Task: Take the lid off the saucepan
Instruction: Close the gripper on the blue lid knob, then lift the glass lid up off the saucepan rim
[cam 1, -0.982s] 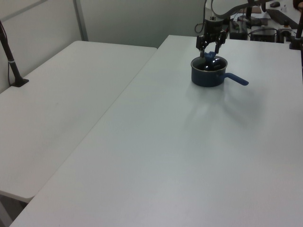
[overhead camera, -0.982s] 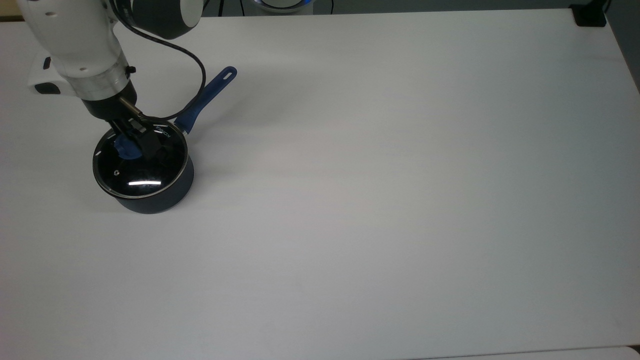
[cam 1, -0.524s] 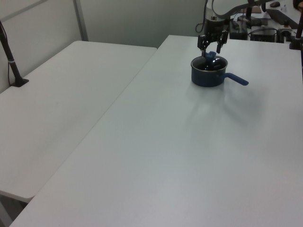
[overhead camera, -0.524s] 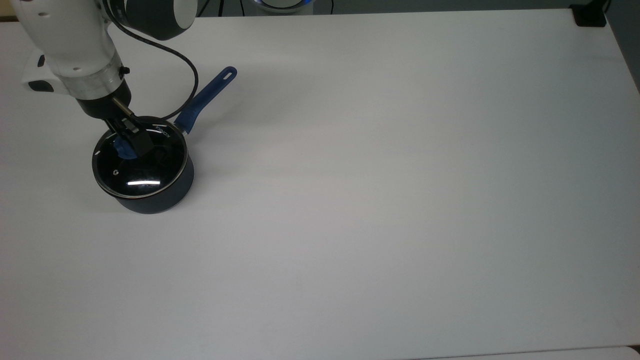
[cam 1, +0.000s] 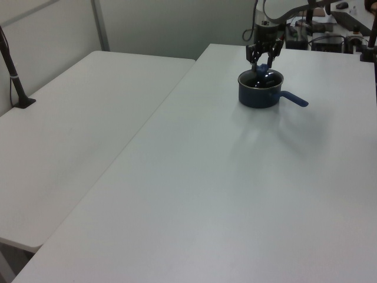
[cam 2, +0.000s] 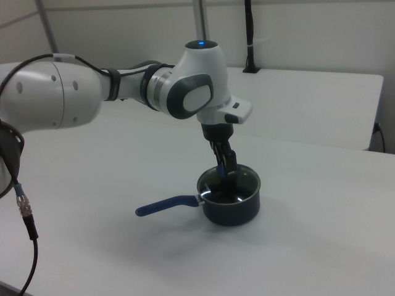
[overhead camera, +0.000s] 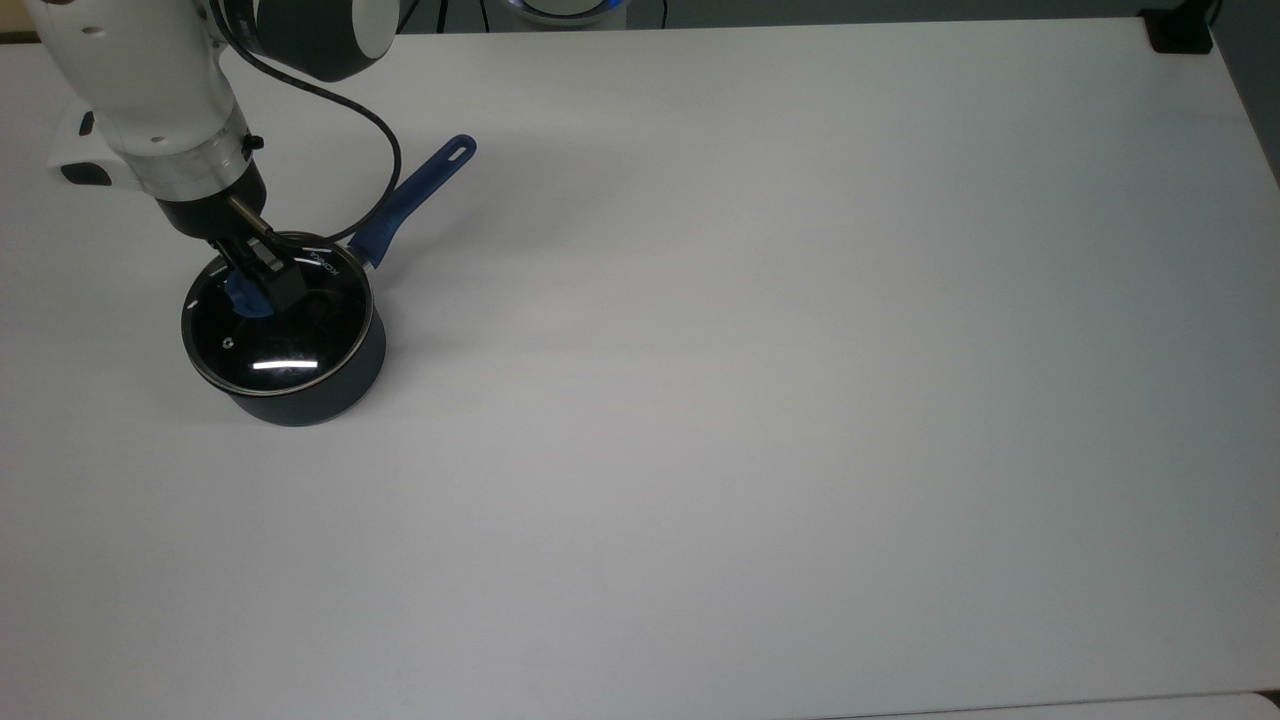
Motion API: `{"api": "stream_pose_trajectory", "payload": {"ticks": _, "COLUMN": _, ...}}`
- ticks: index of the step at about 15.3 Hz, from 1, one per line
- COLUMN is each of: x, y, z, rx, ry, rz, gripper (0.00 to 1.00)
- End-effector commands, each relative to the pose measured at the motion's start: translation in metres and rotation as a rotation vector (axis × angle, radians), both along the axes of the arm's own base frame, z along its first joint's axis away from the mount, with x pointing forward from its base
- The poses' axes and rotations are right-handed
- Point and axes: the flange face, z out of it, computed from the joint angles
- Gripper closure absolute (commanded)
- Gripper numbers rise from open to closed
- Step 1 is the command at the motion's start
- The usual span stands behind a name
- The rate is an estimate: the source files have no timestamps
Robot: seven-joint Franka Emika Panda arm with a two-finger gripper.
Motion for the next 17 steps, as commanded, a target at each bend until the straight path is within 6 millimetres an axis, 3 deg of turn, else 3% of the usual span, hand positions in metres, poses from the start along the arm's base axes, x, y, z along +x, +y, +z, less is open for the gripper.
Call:
{"api": "stream_pose_trajectory", "payload": {"ticks": 1, "x": 0.0, "y": -0.001, "z": 0.002, "rx": -0.009, "ry": 0.003, "rz": -0.02, "gripper": 0.69}}
{"api": "stream_pose_trajectory", "payload": {"ticks": 3, "x": -0.001, "y": -0.001, "z": 0.005, "rx": -0.009, "ry": 0.0, "rz": -0.02, "gripper": 0.72}}
{"api": "stream_pose_trajectory", "payload": {"ticks": 7, "x": -0.01, "y": -0.019, "z": 0.04, "rx": -0.004, "ry": 0.021, "rz": -0.029, "gripper": 0.73}}
{"api": "stream_pose_trajectory", "payload": {"ticks": 9, "x": -0.012, "y": -0.02, "z": 0.047, "rx": -0.001, "ry": 0.026, "rz": -0.02, "gripper": 0.73}}
{"api": "stream_pose_trajectory", "payload": {"ticks": 16, "x": -0.012, "y": -0.001, "z": 0.062, "rx": 0.002, "ry": 0.008, "rz": 0.001, "gripper": 0.73}}
{"api": "stream_pose_trajectory", "payload": {"ticks": 17, "x": -0.01, "y": 0.016, "z": 0.061, "rx": 0.001, "ry": 0.015, "rz": 0.026, "gripper": 0.73}}
